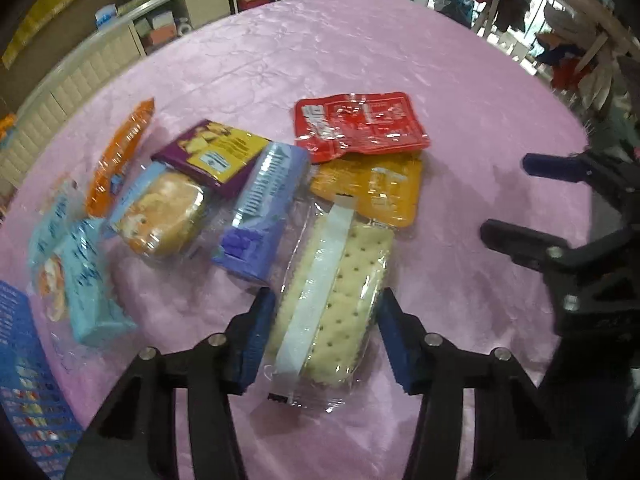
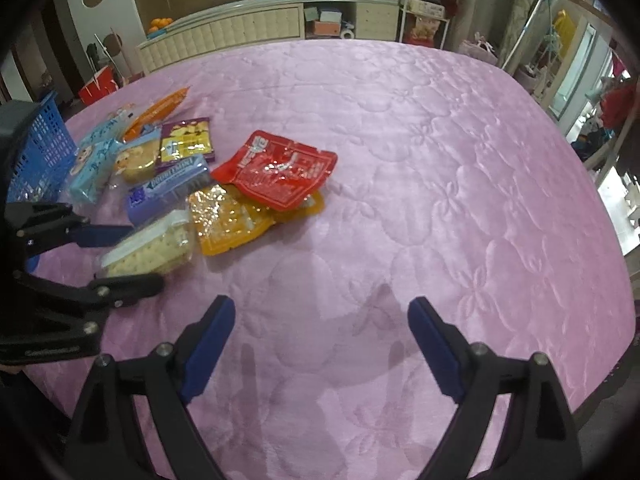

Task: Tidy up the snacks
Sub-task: 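Grasp the white-strip cracker pack with the left tool, then grasp the purple Doublemint gum pack with the right tool and lift it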

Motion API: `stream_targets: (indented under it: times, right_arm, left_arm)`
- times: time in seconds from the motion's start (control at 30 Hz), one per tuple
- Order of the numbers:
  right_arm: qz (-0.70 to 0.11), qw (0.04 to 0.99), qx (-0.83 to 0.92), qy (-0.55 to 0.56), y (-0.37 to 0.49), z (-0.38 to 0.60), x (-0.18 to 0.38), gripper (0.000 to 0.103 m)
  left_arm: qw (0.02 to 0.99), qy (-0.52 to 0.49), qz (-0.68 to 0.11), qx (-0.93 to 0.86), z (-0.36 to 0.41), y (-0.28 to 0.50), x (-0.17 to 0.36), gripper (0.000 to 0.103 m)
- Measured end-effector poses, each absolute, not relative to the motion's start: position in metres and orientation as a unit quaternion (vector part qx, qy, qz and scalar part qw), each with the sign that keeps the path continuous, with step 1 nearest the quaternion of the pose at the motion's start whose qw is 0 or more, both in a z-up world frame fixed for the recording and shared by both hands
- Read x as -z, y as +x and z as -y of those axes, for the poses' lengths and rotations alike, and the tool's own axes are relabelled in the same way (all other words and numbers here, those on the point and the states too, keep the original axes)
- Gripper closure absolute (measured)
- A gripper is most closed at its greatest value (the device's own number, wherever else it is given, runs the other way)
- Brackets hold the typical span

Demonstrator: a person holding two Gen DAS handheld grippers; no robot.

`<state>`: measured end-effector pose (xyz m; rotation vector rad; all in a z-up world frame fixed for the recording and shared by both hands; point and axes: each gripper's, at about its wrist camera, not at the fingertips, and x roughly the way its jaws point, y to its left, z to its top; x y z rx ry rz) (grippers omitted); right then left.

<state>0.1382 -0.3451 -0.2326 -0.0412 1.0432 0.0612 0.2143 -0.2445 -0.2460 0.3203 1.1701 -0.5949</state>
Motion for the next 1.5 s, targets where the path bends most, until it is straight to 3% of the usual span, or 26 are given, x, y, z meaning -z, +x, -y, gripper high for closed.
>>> stream_targets:
  times: [0.53, 1.5]
  right_arm:
    - [-0.468, 0.88, -0.055, -0.053, 0.159, 0.298, 0.197, 0.009]
    - [-0.506, 0.81, -0.248, -0.166, 0.224, 0.216, 0.25, 0.009]
  left_arm:
    - [0.863, 0.055, -0.475, 0.159, 0.155, 0.203, 0.175, 0.057]
    - [0.858, 0.012, -0.5, 0.119, 0.113, 0.209, 0.198, 0.057]
